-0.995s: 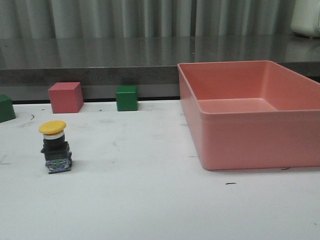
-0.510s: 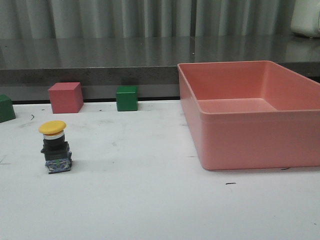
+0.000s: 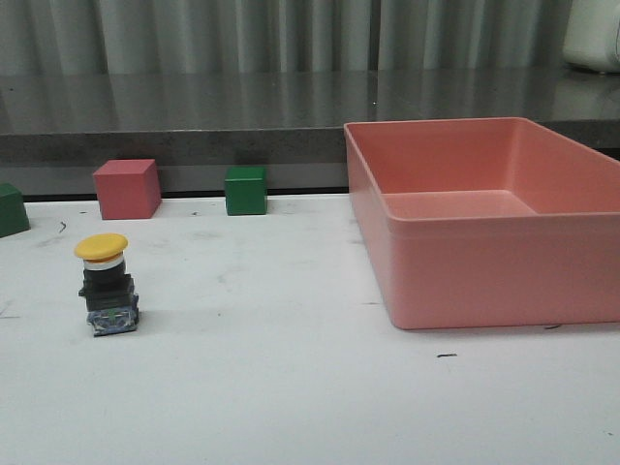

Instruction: Place and stand button with both arms

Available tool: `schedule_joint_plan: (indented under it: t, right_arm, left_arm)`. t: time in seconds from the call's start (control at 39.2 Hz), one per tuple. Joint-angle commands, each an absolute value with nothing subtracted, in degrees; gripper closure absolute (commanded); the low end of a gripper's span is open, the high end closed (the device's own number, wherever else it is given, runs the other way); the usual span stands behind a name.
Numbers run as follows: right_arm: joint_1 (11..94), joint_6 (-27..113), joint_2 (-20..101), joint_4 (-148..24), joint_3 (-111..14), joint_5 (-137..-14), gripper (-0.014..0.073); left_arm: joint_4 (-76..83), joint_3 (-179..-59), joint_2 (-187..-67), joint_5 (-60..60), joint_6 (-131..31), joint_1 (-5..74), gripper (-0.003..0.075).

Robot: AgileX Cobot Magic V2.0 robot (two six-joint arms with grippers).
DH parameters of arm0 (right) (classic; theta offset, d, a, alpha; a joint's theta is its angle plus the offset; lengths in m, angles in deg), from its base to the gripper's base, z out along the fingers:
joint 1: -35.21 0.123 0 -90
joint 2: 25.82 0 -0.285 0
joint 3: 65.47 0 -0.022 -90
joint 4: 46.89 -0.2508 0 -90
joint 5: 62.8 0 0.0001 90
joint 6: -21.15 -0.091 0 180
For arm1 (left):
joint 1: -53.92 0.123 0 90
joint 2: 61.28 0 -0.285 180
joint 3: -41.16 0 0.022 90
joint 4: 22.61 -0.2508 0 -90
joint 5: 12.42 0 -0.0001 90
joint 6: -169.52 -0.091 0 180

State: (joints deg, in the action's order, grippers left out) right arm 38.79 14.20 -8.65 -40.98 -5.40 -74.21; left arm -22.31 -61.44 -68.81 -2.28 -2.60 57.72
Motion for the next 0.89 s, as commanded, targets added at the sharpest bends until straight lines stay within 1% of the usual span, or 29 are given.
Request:
schedule_joint_plan:
  t: [0.0,0.64,0.87]
  right_arm:
    - [38.4,14.6,-8.2,-40.1,-6.9,-69.7,0.0655]
    - [38.4,14.6,-8.2,-40.1,-6.9,-69.7,0.0655]
    - [39.1,16.0,-8.8,-42.0,-3.3,-69.1,0.0655]
  left_arm:
    - [-21.7,-60.9,-67.5,-6.9,-1.9,57.7,0.0741]
    - [-21.7,-60.9,-67.5,-6.9,-1.9,57.7,0.0741]
    - [-21.7,-60.9,-67.5,-6.9,-1.9,57.7,0.0741]
